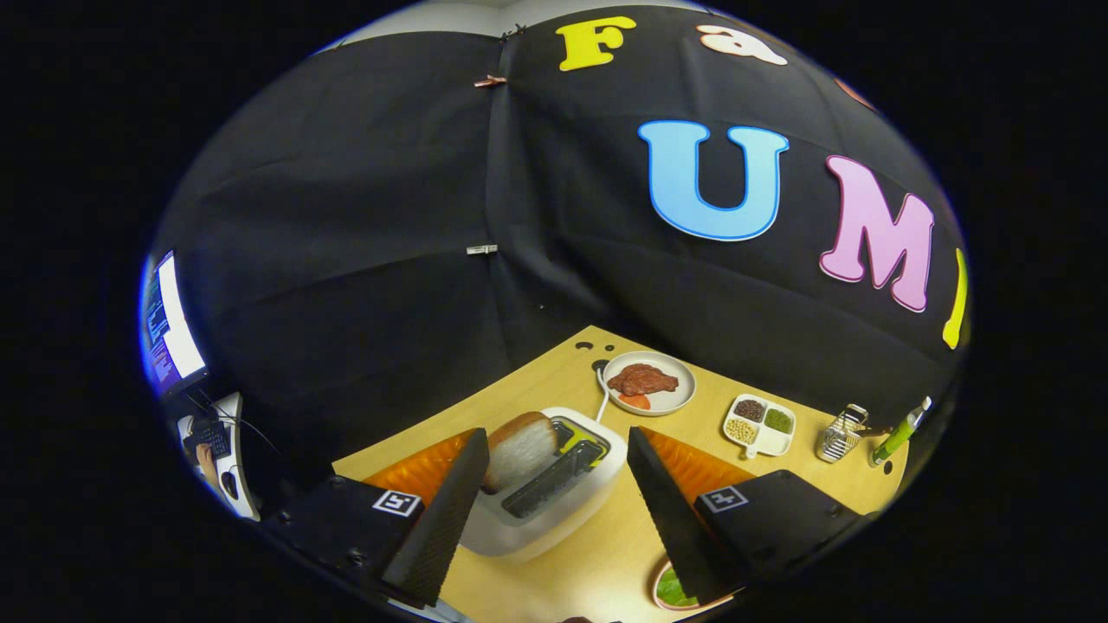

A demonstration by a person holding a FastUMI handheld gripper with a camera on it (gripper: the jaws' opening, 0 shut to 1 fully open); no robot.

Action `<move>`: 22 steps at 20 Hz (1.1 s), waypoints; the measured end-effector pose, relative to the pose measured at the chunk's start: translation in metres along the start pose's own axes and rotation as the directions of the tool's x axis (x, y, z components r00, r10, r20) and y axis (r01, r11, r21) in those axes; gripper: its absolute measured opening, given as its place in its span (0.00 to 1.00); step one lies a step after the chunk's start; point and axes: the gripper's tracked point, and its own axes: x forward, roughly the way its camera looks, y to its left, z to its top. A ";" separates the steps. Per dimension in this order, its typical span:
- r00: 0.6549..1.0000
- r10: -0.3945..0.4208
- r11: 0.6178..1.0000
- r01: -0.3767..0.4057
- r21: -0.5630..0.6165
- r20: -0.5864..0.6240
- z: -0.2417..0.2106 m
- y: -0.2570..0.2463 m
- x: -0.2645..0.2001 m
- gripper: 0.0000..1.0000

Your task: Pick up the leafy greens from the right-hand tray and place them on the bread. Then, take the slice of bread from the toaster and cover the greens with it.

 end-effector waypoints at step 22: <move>0.973 -0.049 0.998 0.041 -0.041 -0.223 -0.070 0.034 0.098 0.45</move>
